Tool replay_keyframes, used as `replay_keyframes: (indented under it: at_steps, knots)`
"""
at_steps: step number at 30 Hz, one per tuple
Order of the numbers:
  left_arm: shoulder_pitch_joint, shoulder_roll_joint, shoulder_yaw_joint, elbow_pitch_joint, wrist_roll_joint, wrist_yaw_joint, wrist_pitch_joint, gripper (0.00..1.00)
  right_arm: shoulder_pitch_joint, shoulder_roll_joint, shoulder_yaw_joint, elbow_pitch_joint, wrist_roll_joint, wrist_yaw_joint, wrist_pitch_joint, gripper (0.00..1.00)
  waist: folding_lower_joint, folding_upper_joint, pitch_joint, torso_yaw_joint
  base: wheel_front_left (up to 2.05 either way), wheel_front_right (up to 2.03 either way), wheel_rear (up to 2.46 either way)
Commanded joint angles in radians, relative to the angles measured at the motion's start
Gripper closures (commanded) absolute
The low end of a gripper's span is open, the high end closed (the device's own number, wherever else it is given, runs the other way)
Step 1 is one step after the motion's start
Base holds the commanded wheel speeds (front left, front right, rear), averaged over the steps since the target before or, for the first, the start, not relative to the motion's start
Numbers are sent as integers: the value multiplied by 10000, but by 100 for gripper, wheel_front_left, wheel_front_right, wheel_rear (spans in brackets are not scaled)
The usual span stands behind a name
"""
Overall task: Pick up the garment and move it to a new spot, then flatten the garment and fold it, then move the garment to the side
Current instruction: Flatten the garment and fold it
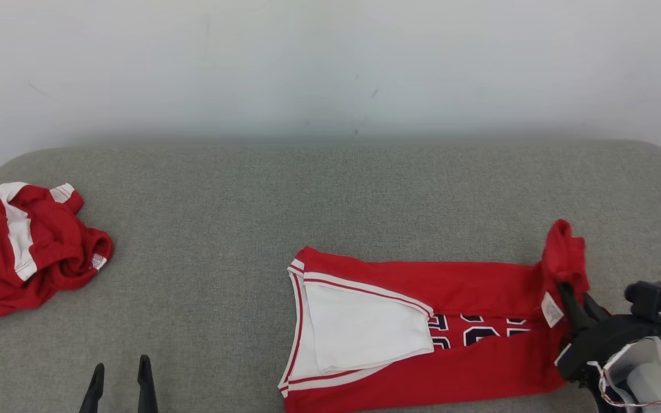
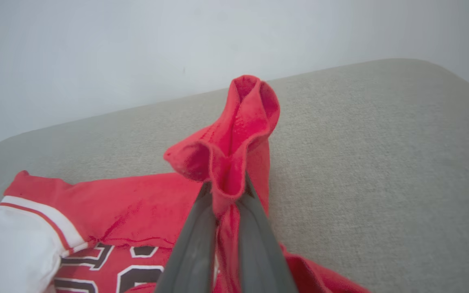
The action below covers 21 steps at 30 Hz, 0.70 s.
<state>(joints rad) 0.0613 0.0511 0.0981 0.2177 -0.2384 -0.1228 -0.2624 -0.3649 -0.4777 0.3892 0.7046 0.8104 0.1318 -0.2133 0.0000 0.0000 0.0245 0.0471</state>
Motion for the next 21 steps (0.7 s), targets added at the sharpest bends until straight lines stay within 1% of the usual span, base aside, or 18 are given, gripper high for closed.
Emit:
replay_keyframes:
  at_steps: [1,3,5,8,9,13,14,18,21]
  knots:
    - [77,-13,-5,20,-36,32,-14,0,81,67,123,-326,-113,-23,58,100,0,0,-35,-11,0,0,0]
    - [55,-14,-64,39,-76,47,-14,0,72,293,403,-880,-409,-23,268,100,0,0,-48,-2,0,0,0]
    - [36,-16,-147,52,-116,71,-14,0,-60,708,660,-1374,-715,-23,445,100,0,0,-54,12,0,0,0]
    - [-86,-12,-329,138,-250,78,-14,0,-292,1424,895,-1803,-1107,-23,703,100,0,0,-19,144,0,0,0]
    - [-224,-13,-482,194,-338,109,-14,0,-387,1872,1029,-1824,-1323,-23,891,100,0,0,11,294,0,0,0]
    - [-375,-10,-724,255,-449,191,-14,0,-612,2885,1257,-1557,-1784,-22,1061,100,0,0,57,638,0,0,0]
    - [-425,-13,-809,252,-505,224,-14,0,-680,3055,1339,-1443,-1915,-23,1084,100,0,0,85,734,0,0,0]
    - [-460,-9,-1077,269,-710,340,-14,0,-1004,3652,1532,-892,-2308,-23,1065,100,0,0,187,991,0,0,0]
    - [-525,-12,-1265,304,-851,429,-14,0,-1313,3886,1636,-380,-2610,-23,954,100,0,0,273,1147,0,0,0]
